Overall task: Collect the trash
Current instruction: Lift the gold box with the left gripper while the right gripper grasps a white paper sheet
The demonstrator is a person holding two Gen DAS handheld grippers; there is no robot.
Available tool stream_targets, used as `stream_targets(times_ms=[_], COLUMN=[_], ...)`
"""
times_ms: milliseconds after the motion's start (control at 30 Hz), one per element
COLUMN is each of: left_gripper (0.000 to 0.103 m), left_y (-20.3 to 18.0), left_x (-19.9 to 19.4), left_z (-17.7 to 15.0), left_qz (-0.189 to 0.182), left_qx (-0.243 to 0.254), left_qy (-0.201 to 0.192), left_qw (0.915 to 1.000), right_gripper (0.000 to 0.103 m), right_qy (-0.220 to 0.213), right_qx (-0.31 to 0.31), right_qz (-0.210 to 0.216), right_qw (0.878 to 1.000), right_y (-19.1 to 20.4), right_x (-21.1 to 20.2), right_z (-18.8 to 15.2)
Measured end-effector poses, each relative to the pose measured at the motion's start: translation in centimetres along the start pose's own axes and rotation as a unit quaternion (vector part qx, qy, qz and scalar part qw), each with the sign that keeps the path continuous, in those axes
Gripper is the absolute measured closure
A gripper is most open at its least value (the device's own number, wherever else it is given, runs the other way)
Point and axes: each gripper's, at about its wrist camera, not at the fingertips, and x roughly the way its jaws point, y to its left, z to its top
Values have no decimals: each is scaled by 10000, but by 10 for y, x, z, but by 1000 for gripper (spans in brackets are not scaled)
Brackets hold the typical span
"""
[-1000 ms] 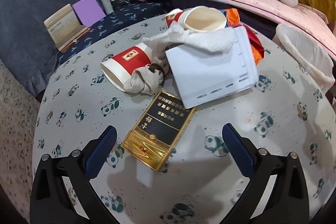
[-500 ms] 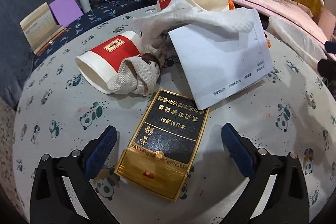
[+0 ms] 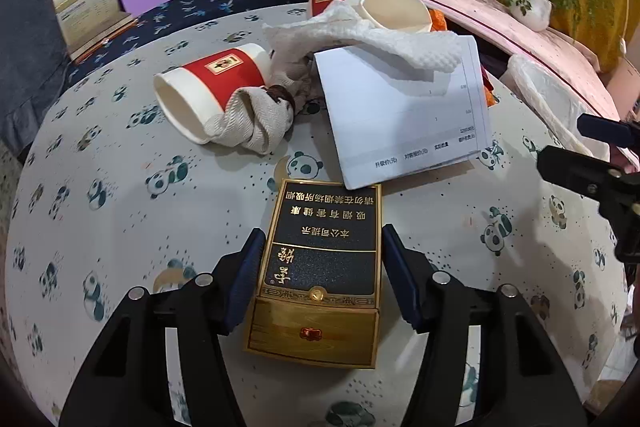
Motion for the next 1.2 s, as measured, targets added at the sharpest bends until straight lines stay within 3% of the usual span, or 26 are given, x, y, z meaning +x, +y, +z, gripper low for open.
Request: stream_targets(times_ms=[333,667,867,933,1033,1200], left_gripper=[47,47,47,47,47,47], left_y=[3,10,10,9,6,2], left_x=[-36,-50,-48,-49,-50,-53], left_z=[-5,5,12,12,13,13], left_qz=[568,644,668,698,713,712], left_qx=[-619,-847,-856,-834,-818,-825], left_qy=[-44,-128,-138,-138,-127,-133], left_qw=[9965,9942,9940,9940,9940,9940], right_gripper=[28,45,65,80,92,100], right_qy=[-29,-96,119,167,192,63], right_qx=[50,48,57,60,39,-50], right_qz=[671,897,1136,1296,1410,1625], right_qw=[9977,9959,9934,9914,9898,9867], right_y=[11,15,20,22,23,25], right_x=[12,33,49,49,46,26], right_z=[17,44,44,42,37,28])
